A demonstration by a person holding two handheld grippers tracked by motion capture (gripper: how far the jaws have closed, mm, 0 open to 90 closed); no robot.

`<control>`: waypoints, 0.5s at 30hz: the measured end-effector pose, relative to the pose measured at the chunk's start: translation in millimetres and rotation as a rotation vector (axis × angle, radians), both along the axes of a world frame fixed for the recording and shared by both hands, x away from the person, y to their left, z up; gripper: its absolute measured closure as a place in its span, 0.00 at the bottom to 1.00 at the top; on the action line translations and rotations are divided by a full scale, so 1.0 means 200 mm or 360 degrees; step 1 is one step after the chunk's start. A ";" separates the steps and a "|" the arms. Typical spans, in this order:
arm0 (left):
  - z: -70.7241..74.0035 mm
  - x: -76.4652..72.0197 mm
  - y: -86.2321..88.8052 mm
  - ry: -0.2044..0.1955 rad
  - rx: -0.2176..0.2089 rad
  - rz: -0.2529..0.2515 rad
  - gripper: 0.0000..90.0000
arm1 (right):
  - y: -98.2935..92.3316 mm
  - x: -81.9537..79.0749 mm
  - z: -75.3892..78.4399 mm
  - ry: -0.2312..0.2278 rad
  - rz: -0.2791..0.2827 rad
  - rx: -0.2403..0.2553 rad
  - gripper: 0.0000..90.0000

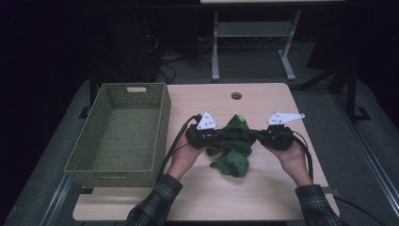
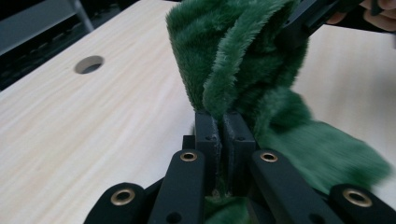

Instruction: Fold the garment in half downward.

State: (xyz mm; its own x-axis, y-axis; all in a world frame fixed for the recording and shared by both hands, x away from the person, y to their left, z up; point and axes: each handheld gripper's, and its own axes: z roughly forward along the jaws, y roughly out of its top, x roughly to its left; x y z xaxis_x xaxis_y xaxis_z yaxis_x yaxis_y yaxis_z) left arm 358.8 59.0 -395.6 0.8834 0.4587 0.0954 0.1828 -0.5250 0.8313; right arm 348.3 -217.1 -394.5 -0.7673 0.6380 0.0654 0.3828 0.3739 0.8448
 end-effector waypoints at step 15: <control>-0.17 -0.33 0.07 0.0015 0.0102 -0.0252 0.95 | 0.04 -0.34 -0.14 0.0119 0.0269 -0.0035 0.98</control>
State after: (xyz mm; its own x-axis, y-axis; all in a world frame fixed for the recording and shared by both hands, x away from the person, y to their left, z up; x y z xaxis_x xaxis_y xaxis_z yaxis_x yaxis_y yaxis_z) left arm 291.8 73.7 -429.1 0.9451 0.3072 0.1116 0.1012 -0.5999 0.7937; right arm 279.6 -208.5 -422.6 -0.8573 0.5021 0.1138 0.3744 0.4564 0.8072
